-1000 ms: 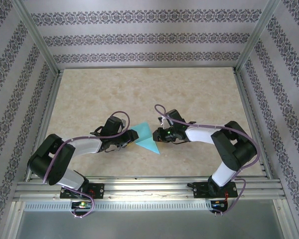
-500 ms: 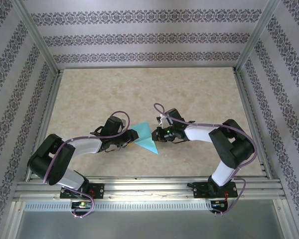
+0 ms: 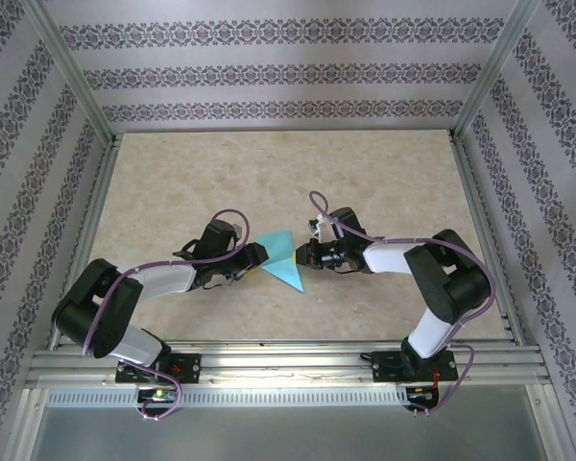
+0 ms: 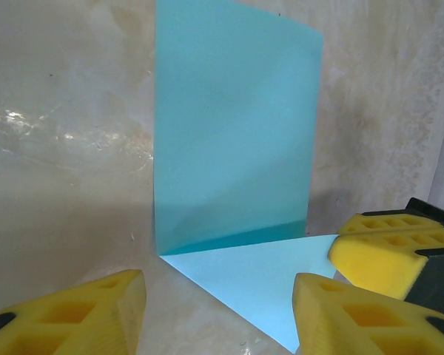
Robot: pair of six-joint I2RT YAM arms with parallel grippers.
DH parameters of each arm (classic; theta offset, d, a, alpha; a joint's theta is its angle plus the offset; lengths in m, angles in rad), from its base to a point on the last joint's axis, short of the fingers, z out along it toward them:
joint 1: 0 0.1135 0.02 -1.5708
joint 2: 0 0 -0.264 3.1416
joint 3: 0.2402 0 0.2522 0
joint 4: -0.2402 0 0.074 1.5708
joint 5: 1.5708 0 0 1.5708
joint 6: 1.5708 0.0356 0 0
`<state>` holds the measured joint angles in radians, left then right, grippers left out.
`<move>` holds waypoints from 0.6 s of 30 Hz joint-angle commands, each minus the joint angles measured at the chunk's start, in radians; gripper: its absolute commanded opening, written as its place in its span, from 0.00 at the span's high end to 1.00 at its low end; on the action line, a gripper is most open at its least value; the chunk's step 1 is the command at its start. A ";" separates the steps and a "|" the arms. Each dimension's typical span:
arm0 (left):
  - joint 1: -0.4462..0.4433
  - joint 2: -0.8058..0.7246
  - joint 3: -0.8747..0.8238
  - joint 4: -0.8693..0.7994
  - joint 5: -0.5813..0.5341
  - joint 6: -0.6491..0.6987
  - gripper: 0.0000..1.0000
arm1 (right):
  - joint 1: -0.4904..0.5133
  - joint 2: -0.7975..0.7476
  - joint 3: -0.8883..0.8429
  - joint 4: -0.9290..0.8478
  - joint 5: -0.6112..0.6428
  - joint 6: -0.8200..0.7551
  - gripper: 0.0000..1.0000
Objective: Fold a paper plane with a square sheet of paper (pick it up from the middle)
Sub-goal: Fourth fold the wing at the center of the table.
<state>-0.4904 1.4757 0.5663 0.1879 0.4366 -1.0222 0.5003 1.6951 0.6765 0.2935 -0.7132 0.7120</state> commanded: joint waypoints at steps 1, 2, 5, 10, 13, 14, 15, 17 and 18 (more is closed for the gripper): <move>0.019 0.019 0.029 0.012 -0.002 -0.006 0.43 | -0.012 -0.027 -0.036 0.120 -0.061 0.045 0.98; 0.022 0.024 0.028 0.024 0.006 -0.012 0.43 | -0.014 -0.026 -0.046 0.151 -0.071 0.059 0.98; 0.029 0.034 0.026 0.053 0.019 -0.024 0.43 | -0.023 -0.020 -0.062 0.185 -0.081 0.082 0.98; 0.034 0.048 0.022 0.070 0.027 -0.034 0.43 | -0.034 -0.012 -0.082 0.259 -0.109 0.122 1.00; 0.035 0.054 0.018 0.088 0.034 -0.042 0.43 | -0.039 -0.014 -0.087 0.289 -0.124 0.145 1.00; 0.036 0.056 0.018 0.090 0.037 -0.042 0.43 | -0.039 -0.019 -0.086 0.277 -0.116 0.137 1.00; 0.036 0.058 0.021 0.090 0.037 -0.042 0.42 | -0.039 -0.024 -0.087 0.274 -0.114 0.131 1.00; 0.036 0.058 0.020 0.099 0.040 -0.045 0.43 | -0.042 -0.029 -0.088 0.274 -0.112 0.131 1.00; 0.036 0.060 0.019 0.106 0.041 -0.047 0.42 | -0.043 -0.028 -0.087 0.276 -0.118 0.132 1.00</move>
<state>-0.4686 1.5276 0.5701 0.2367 0.4633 -1.0534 0.4725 1.6913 0.5991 0.5266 -0.8028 0.8368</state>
